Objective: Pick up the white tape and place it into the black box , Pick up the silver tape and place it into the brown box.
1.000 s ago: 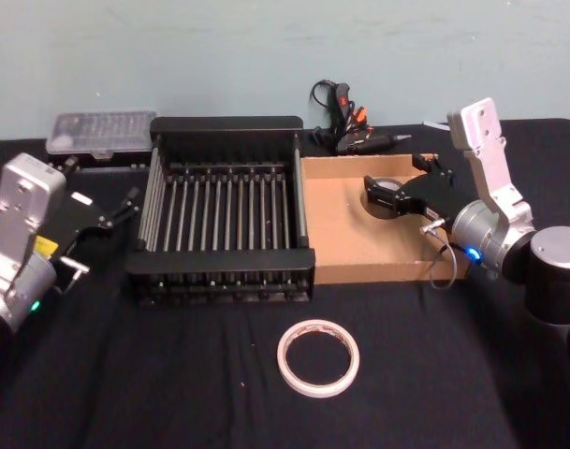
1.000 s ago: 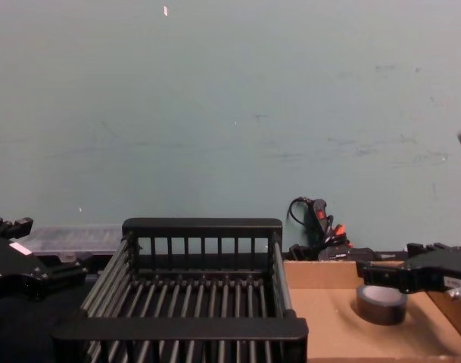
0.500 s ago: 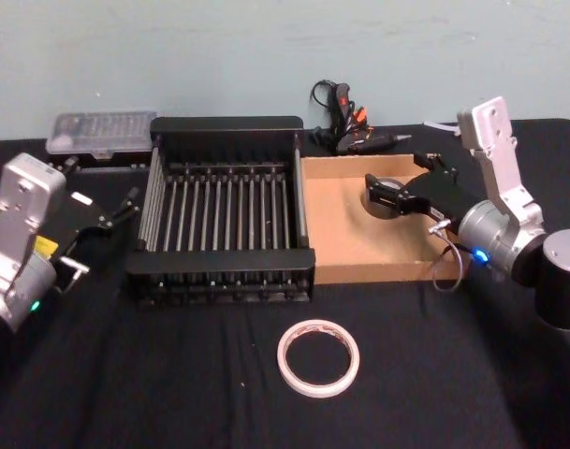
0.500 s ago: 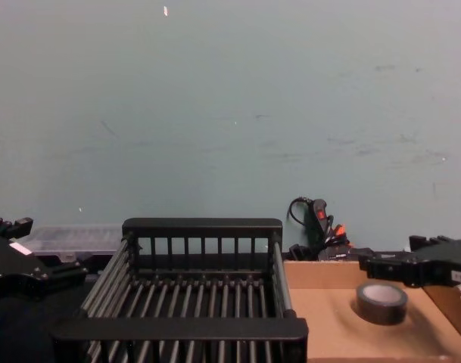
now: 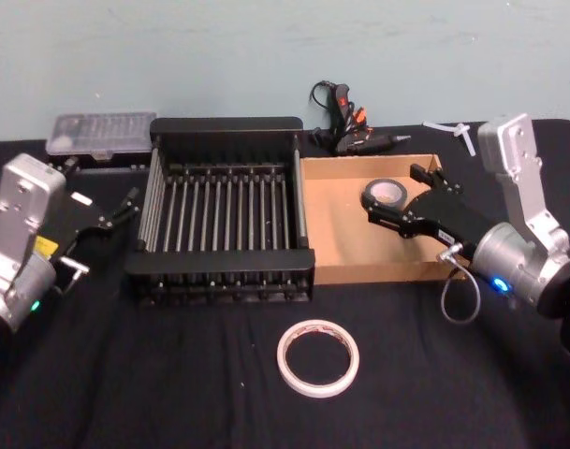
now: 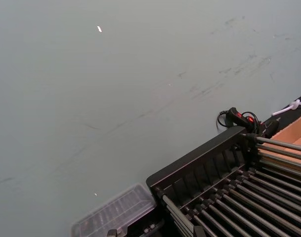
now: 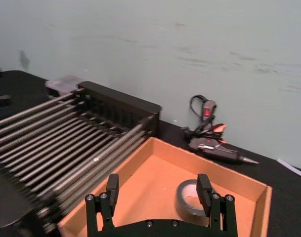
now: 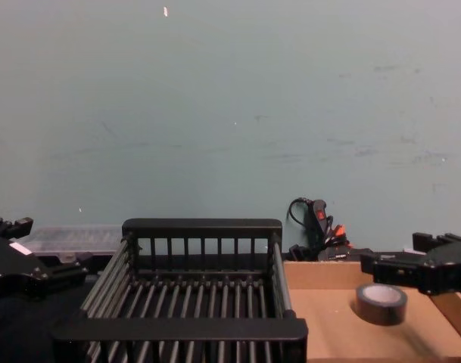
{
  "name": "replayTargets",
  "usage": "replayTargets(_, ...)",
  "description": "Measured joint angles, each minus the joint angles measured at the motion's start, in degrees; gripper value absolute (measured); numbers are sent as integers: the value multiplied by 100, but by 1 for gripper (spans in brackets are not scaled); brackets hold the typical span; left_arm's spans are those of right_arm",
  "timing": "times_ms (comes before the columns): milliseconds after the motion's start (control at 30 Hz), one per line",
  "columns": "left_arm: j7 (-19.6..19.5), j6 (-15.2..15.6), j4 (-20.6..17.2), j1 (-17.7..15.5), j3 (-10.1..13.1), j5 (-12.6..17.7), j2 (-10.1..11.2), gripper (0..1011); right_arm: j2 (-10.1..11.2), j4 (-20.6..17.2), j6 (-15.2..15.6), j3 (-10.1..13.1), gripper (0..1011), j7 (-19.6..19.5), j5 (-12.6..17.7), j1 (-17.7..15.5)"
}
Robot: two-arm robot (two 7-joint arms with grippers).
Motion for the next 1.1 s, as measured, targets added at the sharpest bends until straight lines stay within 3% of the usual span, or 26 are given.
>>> replayTargets(300, 0, 0, 0, 0, 0, 0, 0, 1001, 417, -884, 11, -50, 1002, 157, 248, -669)
replayTargets(533, 0, 0, 0, 0, 0, 0, 0, 1001, 694, -1292, 51, -188, 1002, 205, 300, -1091)
replayTargets(767, 0, 0, 0, 0, 0, 0, 0, 1001, 866, -1502, 79, -318, 1002, 205, 297, -1369)
replayTargets(1100, 0, 0, 0, 0, 0, 0, 0, 1001, 923, -1569, 140, -590, 1002, 25, -60, -1581)
